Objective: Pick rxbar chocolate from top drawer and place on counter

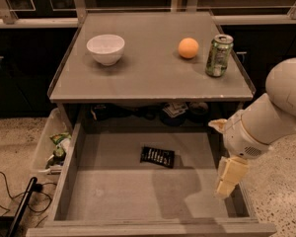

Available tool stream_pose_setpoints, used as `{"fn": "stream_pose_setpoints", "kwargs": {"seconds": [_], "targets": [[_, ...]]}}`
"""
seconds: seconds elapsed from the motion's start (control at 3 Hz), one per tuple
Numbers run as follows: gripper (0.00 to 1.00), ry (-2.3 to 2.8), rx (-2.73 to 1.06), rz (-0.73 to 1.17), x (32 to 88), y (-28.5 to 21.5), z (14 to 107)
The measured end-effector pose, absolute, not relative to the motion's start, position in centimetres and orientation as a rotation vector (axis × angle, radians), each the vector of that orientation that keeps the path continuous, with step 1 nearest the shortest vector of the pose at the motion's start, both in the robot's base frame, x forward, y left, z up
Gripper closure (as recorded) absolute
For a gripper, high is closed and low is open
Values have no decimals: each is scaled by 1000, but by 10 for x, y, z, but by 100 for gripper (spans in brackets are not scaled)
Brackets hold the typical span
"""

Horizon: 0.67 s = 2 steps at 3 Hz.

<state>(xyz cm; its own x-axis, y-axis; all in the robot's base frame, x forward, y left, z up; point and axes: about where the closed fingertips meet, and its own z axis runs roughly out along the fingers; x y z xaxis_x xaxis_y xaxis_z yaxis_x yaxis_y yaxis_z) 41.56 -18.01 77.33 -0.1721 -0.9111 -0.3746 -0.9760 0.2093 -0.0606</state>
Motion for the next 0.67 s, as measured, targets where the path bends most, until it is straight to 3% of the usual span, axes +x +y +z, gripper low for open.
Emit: {"fn": "stream_pose_setpoints", "kwargs": {"seconds": [0.67], "targets": [[0,1994,-1678,371,453,-158,753]]}}
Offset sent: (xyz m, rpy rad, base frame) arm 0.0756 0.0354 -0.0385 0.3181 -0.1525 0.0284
